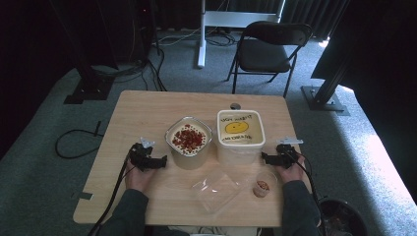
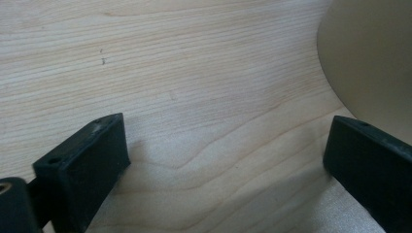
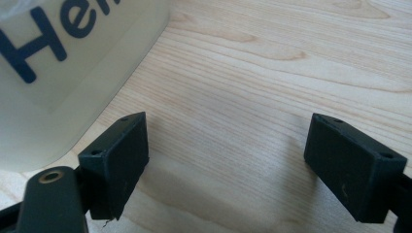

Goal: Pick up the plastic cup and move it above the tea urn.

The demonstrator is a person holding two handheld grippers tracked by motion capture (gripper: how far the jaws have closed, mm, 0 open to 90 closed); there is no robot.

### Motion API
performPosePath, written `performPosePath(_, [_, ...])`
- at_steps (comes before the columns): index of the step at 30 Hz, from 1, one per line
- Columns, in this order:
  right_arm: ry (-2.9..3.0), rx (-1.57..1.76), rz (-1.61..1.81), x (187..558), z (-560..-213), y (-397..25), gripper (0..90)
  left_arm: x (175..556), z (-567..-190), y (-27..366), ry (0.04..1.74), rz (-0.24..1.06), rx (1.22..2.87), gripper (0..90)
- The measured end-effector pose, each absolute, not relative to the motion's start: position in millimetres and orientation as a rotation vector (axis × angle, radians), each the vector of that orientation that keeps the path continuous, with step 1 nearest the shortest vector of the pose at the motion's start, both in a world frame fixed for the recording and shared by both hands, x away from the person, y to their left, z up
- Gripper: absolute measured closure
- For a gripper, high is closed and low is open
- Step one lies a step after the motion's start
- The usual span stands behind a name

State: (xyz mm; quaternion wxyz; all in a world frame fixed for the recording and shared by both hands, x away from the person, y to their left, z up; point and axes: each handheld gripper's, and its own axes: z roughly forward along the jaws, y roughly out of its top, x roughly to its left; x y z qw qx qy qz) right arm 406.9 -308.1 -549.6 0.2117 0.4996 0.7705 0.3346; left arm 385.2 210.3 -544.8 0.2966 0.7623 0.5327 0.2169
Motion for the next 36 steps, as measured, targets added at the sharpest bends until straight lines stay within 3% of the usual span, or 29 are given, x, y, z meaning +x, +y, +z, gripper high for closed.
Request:
performPosePath(11, [2.148,1.378,0.934,404,-550,-309,15.8,378,-545,212,1.390,0.577,2.023,7.8])
performPosePath(19, [2.151,1.375,0.937,403,-550,-310,15.9,371,-536,212,1.324,0.520,2.094,34.6])
performPosePath(36, [2.153,1.372,0.939,403,-550,-311,15.9,302,-489,178,1.043,0.388,2.078,46.1])
